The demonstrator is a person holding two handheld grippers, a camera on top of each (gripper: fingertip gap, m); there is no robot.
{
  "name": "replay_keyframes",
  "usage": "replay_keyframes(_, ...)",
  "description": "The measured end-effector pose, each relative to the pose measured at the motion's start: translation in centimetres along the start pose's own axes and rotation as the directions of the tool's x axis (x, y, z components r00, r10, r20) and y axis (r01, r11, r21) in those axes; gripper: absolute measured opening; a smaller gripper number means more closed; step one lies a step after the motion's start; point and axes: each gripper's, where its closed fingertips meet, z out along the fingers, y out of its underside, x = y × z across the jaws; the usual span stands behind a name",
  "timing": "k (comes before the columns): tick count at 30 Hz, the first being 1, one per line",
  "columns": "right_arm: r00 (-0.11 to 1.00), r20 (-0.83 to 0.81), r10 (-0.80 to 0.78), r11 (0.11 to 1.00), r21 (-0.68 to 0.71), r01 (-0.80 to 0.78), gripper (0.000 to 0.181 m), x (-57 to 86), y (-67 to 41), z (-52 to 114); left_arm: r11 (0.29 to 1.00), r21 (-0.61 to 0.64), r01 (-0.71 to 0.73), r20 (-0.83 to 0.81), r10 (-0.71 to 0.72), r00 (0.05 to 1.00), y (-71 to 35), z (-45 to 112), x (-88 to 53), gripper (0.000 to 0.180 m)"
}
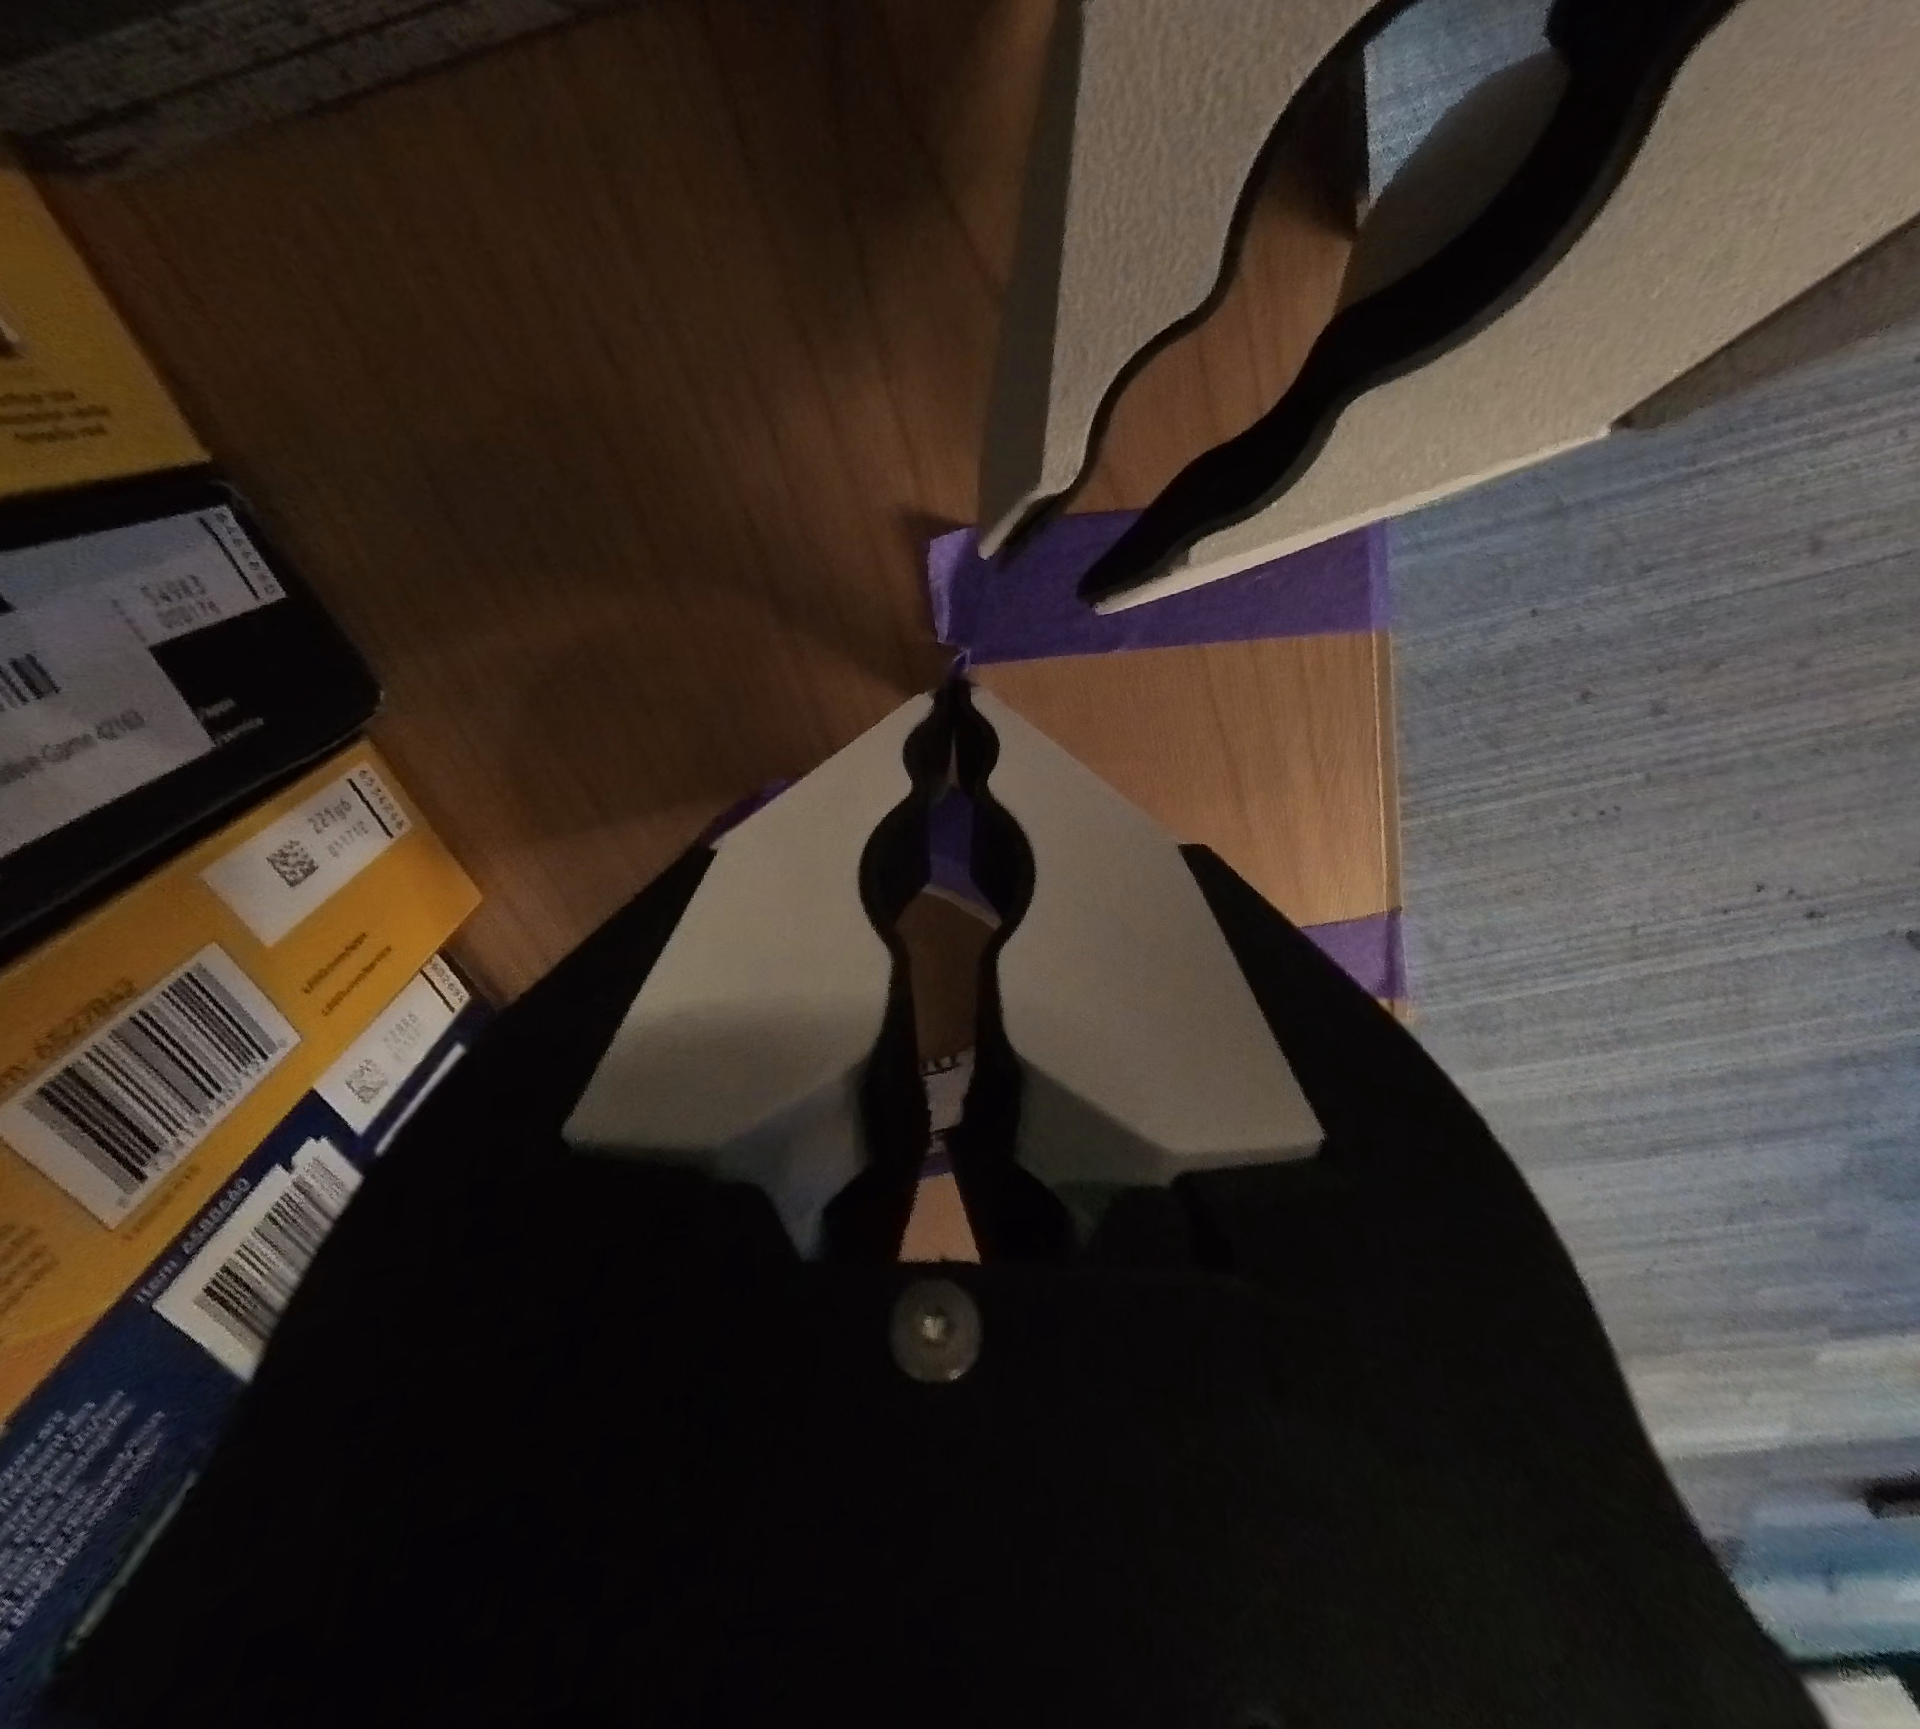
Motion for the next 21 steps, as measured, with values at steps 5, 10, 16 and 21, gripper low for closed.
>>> replay_keyframes(5,1.0,0.027,0.002,1.0,-0.002,-0.002,0.013,-0.5,-0.2,0.4,0.995,0.055,0.082,0.053,-0.084,0.995,-0.2,-0.1,-0.3,0.0)
replay_keyframes(10,0.998,0.021,0.065,0.991,-0.121,-0.062,0.008,-0.5,0.3,1.2,0.982,0.11,0.151,0.067,-0.159,0.985,-0.3,0.0,-0.4,0.0)
replay_keyframes(16,0.997,0.022,0.073,0.97,-0.233,-0.066,0.0,-0.5,0.9,1.8,0.944,0.186,0.274,0.059,-0.289,0.955,-0.4,0.0,-0.5,0.0)
replay_keyframes(21,0.997,0.029,0.064,0.97,-0.235,-0.056,0.0,-0.6,1.0,1.8,0.889,0.269,0.37,0.05,-0.396,0.917,-0.4,0.0,-0.6,0.0)
